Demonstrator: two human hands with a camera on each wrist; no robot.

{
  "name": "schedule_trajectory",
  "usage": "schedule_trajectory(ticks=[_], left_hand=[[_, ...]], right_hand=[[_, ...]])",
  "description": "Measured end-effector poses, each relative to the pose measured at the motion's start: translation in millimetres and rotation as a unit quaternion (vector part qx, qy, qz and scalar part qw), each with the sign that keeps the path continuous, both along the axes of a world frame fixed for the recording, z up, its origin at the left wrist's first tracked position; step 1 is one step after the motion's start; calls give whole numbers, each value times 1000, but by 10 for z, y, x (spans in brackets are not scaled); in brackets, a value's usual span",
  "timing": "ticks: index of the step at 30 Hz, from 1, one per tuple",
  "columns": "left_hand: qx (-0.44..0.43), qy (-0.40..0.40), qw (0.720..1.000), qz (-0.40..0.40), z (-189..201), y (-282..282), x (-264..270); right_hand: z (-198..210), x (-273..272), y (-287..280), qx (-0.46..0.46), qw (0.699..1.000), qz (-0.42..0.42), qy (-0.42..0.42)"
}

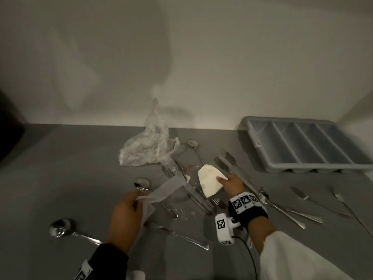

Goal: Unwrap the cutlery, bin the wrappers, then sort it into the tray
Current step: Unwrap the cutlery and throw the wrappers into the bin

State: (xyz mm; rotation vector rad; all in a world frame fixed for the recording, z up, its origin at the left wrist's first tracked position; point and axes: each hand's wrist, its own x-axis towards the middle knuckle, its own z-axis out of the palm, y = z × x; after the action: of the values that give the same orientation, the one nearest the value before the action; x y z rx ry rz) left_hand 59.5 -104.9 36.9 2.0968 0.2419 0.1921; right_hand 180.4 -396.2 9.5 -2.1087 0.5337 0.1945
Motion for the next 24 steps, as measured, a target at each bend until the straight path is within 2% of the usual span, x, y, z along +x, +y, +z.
schedule_trajectory(ticks=[5,10,15,18,24], left_hand=[[-46,17,998,40,-125,179,-204],[-38,-22,999,30,-162,211,-250],[-10,22,1000,-6,-185,84,-150],[-28,21,998,-49,-242,3,-113],[-2,-14,996,-90,-213,-115,-109]], right_hand=[[-207,99,125,-103,990,32,90],[-224,39,152,-124,988,46,74],[-219,-71,202,-165,984,22,60],[-189,-126,228,-144,988,0,62],[-131,-170,124,-98,991,-19,89]])
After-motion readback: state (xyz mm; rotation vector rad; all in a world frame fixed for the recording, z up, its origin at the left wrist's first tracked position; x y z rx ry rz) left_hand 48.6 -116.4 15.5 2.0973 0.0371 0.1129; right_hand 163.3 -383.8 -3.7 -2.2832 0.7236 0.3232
